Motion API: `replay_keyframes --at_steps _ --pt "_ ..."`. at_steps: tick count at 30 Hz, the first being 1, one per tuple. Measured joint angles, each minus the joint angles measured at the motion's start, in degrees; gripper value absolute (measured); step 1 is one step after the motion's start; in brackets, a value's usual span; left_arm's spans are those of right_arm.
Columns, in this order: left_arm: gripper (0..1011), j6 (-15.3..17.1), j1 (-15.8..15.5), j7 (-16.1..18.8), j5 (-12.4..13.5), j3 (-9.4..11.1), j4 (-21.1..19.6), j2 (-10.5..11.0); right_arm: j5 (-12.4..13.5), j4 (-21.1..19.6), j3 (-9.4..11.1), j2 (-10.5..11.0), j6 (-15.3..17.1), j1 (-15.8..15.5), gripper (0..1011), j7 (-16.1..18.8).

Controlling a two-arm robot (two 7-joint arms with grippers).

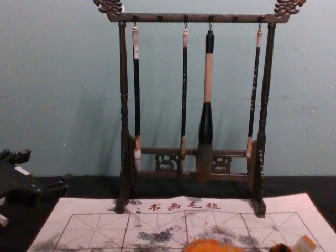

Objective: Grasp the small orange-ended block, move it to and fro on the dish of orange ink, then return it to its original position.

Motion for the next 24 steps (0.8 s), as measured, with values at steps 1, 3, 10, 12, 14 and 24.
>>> replay_keyframes --at_steps 1,3,10,12,14,24 --pt "1001 0.0 0.0 0.0 0.0 0.0 0.0 0.0 0.0 -0.02 -0.01 0.02 0.0 0.0 1002 0.0" --pt "1001 0.0 0.0 0.0 0.0 0.0 0.0 0.0 0.0 -0.06 -0.04 0.05 0.01 0.0 1002 0.02" --pt "1001 0.0 0.0 0.0 0.0 0.0 0.0 0.0 0.01 -0.18 -0.1 0.18 0.04 0.0 1002 0.06" --pt "1001 0.0 0.0 0.0 0.0 0.0 0.0 0.0 0.01 -0.2 -0.11 0.21 0.05 0.0 1002 0.06" --pt "1001 0.0 0.0 0.0 0.0 0.0 0.0 0.0 0.02 -0.23 -0.12 0.22 0.06 0.0 1002 0.07" --pt "1001 0.0 0.0 0.0 0.0 0.0 0.0 0.0 0.04 -0.29 -0.18 0.28 0.11 0.01 1002 0.11"
